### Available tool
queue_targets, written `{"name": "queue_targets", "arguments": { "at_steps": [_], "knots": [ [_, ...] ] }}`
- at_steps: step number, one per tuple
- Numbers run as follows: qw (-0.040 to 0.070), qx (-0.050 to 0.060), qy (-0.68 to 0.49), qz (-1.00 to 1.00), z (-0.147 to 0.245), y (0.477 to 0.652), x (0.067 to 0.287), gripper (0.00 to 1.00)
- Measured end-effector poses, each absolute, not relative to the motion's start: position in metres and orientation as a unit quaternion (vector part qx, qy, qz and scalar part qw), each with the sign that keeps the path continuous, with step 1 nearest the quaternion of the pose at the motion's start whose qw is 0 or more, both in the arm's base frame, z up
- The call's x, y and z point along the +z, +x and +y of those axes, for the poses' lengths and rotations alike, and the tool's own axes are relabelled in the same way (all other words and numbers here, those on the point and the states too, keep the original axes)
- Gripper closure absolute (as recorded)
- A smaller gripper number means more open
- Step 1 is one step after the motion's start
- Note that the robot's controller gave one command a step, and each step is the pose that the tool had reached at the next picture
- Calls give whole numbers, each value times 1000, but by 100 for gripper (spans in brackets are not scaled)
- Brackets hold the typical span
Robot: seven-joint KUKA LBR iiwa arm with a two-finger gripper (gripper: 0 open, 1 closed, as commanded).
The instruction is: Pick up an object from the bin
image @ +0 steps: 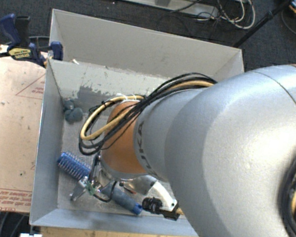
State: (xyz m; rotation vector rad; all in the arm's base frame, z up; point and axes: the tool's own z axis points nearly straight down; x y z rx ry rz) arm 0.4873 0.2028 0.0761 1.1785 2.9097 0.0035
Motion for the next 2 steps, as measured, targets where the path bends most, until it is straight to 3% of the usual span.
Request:
{"name": "queue_targets", "arguments": {
  "at_steps": [1, 2],
  "knots": [
    [0, 3, 375, 927, 205, 488, 78, 100],
    [1, 1, 373, 928, 205, 488, 120, 100]
  ]
}}
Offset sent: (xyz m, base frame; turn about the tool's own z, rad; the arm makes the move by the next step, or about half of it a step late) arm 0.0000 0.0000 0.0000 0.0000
